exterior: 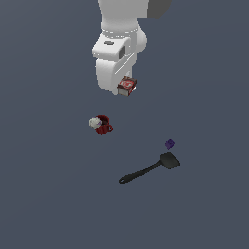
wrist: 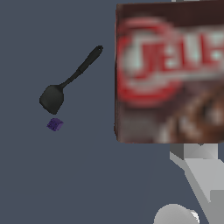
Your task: Pick up a designated object from a clutter of objects.
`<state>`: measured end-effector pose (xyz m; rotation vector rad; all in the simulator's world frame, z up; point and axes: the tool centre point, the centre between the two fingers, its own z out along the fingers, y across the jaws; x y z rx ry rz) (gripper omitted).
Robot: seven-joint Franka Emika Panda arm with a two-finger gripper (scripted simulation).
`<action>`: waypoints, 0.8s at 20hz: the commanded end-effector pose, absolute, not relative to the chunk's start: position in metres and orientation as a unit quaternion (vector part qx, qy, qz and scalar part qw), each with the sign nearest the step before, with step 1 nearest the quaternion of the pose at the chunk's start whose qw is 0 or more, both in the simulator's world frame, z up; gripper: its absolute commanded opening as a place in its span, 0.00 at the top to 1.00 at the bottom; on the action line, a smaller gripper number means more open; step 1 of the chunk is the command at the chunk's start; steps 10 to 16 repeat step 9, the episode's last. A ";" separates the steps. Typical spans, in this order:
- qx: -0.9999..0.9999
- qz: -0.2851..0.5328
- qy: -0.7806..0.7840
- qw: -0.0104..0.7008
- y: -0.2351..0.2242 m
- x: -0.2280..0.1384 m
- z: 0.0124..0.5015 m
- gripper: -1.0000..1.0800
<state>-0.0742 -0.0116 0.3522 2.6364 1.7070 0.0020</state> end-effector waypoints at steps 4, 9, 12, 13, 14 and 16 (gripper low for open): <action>0.840 0.000 0.543 0.000 -0.009 -0.078 0.373 1.00; 0.840 0.000 0.543 0.000 -0.009 -0.078 0.379 1.00; 0.840 0.000 0.543 0.000 -0.009 -0.078 0.379 1.00; 0.840 0.000 0.543 0.000 -0.009 -0.078 0.379 1.00; 0.840 0.000 0.543 0.000 -0.009 -0.078 0.379 1.00; 0.840 0.000 0.543 0.000 -0.009 -0.078 0.379 1.00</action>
